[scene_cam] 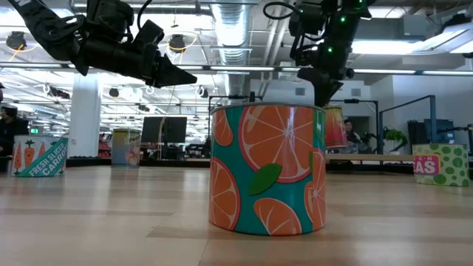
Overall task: Pick and place cans onto a shelf
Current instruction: Put the top large canned corn on the shelf
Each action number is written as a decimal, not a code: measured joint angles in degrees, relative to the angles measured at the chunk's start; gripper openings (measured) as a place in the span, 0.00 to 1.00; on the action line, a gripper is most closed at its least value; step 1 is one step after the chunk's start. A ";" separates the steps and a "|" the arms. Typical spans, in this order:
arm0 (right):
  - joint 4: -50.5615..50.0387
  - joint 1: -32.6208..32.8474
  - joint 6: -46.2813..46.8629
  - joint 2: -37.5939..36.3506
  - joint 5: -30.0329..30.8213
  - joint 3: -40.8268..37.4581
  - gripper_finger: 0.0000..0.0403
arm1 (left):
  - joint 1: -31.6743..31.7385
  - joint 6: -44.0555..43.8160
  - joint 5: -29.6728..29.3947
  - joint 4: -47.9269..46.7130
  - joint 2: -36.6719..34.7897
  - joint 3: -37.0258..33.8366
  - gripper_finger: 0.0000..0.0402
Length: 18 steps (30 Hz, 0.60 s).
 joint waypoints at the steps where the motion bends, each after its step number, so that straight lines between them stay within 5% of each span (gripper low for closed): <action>1: 0.00 -0.04 0.01 0.00 -0.30 0.00 0.06 | -0.01 0.01 0.00 0.00 0.00 0.00 0.00; 18: -0.15 -0.07 0.13 0.00 -1.42 0.00 0.12 | 0.01 -0.04 0.00 0.00 0.00 -0.02 0.00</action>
